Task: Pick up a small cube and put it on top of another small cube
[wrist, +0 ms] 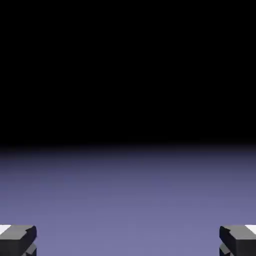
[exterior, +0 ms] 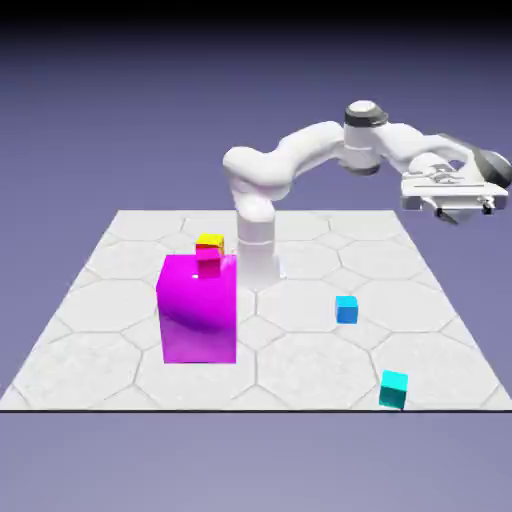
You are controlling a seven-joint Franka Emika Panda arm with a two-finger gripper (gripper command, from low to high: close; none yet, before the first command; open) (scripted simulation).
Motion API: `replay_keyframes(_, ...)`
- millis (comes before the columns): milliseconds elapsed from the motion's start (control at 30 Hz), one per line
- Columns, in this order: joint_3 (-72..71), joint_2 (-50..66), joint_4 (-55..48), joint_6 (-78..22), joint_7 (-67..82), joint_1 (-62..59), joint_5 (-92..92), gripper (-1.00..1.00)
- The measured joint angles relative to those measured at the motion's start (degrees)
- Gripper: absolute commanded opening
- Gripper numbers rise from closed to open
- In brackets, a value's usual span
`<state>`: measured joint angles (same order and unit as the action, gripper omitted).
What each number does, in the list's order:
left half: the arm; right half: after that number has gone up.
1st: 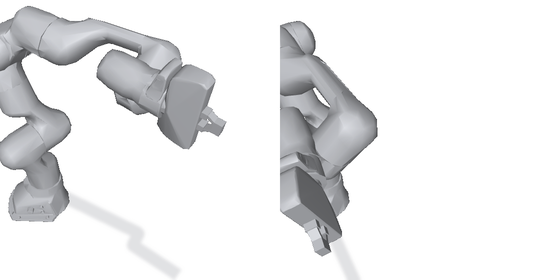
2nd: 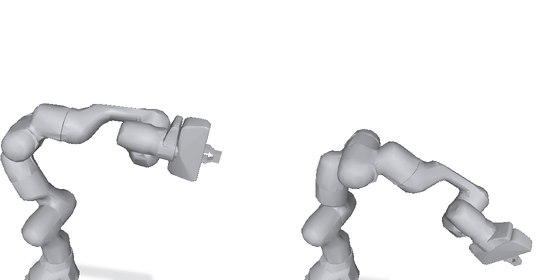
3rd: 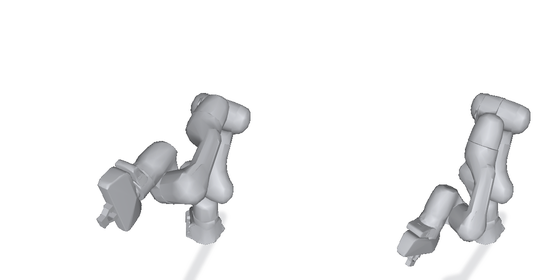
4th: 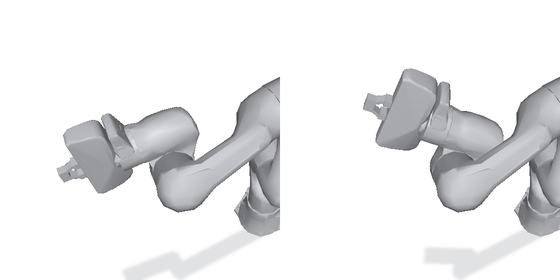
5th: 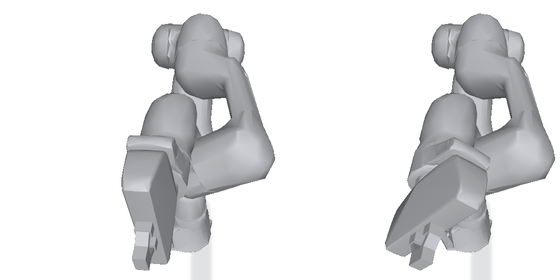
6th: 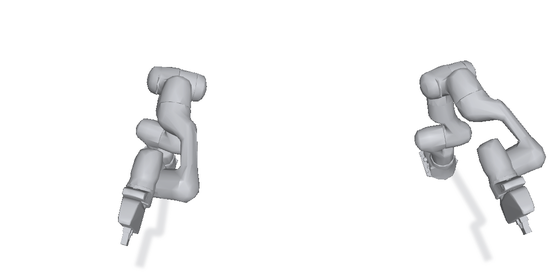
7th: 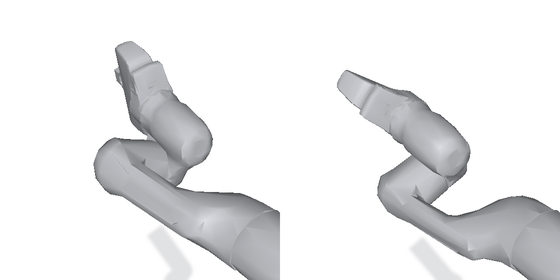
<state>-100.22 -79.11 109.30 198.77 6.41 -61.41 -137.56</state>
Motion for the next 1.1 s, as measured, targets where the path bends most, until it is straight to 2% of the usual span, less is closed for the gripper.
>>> replay_keyframes(367,-20.0,-9.3,-10.3,4.9,9.7,-12.4,-27.4,0.00)
replay_keyframes(433,-20.4,-9.4,-10.5,5.0,9.9,-12.6,-27.9,0.00)
replay_keyframes(567,-20.6,-15.8,-18.8,3.9,8.4,-20.0,-28.3,0.00)
replay_keyframes(600,-20.6,-15.9,-18.9,3.9,8.4,-20.1,-28.3,-1.00)
replay_keyframes(667,-20.6,-15.9,-18.9,3.8,8.4,-20.1,-28.3,-1.00)
replay_keyframes(800,-20.4,-9.5,-10.6,5.0,9.9,-12.7,-27.9,-1.00)
replay_keyframes(1100,-1.8,-4.7,-7.1,-1.9,16.7,3.5,-18.6,-1.00)
